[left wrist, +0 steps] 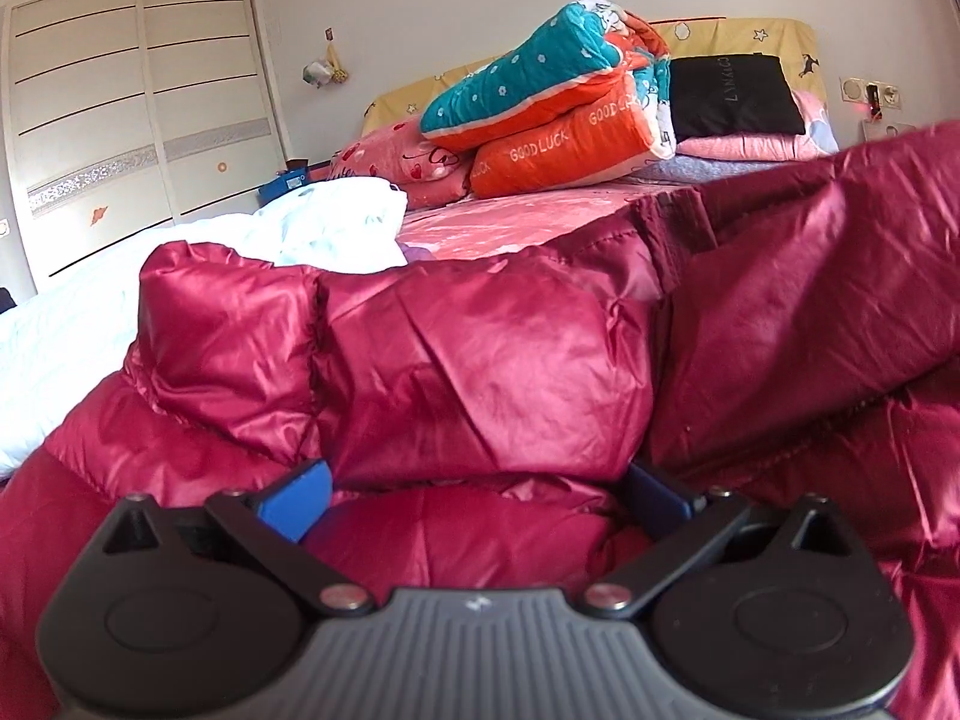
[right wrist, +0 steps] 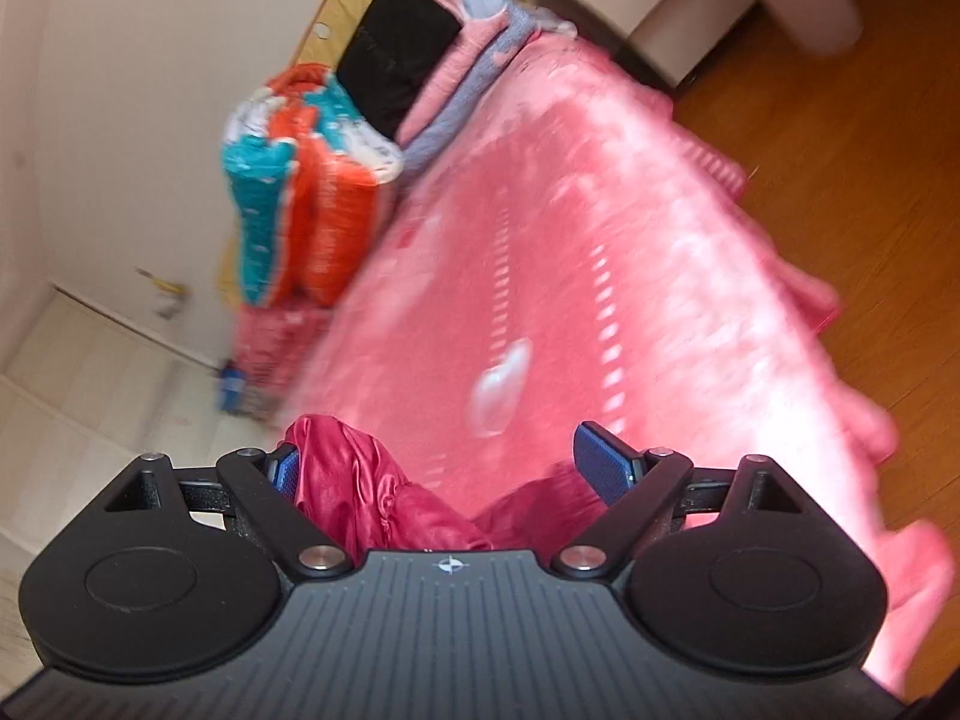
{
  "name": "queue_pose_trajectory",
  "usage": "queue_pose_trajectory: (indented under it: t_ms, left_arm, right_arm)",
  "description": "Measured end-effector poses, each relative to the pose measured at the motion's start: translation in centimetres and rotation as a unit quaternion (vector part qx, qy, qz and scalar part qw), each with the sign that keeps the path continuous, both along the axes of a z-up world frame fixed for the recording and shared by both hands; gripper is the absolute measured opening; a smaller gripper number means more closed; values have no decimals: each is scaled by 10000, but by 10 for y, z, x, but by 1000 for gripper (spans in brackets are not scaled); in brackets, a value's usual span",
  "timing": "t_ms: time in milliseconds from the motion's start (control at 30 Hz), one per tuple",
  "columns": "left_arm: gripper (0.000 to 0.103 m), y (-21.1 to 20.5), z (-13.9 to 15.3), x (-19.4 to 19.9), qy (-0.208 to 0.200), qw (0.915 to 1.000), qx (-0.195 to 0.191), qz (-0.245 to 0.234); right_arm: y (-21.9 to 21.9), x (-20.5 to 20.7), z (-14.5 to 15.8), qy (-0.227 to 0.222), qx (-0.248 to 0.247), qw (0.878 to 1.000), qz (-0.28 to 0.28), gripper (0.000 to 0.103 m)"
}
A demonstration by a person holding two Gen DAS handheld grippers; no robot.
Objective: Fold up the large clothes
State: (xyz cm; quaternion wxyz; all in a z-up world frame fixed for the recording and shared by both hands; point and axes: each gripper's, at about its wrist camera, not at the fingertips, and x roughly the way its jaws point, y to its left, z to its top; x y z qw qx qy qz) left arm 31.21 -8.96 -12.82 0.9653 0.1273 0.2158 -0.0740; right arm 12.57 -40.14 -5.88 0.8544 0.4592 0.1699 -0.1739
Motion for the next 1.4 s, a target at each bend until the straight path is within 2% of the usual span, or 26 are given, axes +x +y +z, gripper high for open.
queue_pose_trajectory:
  t_ms: [67,200,333,400,467,567,667,733,800,900,1000,1133,1233,1333,1400]
  left_arm:
    - [103,0,1,-1,35,10000,40,-12]
    - [103,-1,6,-5,89,9999,62,-45]
    - [96,-1,18,-13,87,9998,22,-153]
    - [96,-3,26,-22,6,9996,-110,-278]
    - [96,-8,37,-34,-163,9985,-218,-478]
    - [96,-23,52,-50,-375,9943,-326,-940]
    - [96,-43,56,-53,-283,9906,-236,-1315]
    - [96,-55,52,-51,-227,9898,-183,-1393]
    - [93,-65,48,-43,-124,9899,-193,-1397]
    - [92,-75,41,-28,29,9923,-136,-1234]
    - [92,-80,35,-4,249,9963,-223,-797]
    - [92,-76,23,20,396,9984,-356,-173]
    - [91,-76,22,24,458,9982,-343,-159]
    - [90,-67,38,13,273,9967,-610,-451]
    - [90,-53,48,0,152,9952,-789,-566]
  right_arm:
    - [2,3,1,273,-485,9984,-70,103]
    - [11,6,7,511,-1192,9914,-140,103]
    - [19,15,9,592,-1413,9878,292,103]
    - [31,20,14,611,-1832,9803,419,103]
    - [42,19,24,443,-2179,9736,512,103]
    - [47,8,41,-10,-2421,9694,399,103]
    - [46,-7,53,-462,-2538,9659,245,103]
    - [45,-16,58,-697,-2662,9612,184,103]
    - [38,-19,60,-755,-2631,9616,186,103]
    - [22,-19,49,-600,-2244,9723,259,103]
    - [5,-12,35,-359,-1780,9831,220,103]
    - [-9,-25,26,-438,-1560,9864,-282,103]
    - [-14,-33,24,-559,-1595,9846,-447,103]
    - [-4,-27,22,-773,-1638,9835,-39,103]
    - [19,-15,24,-739,-1918,9781,322,103]
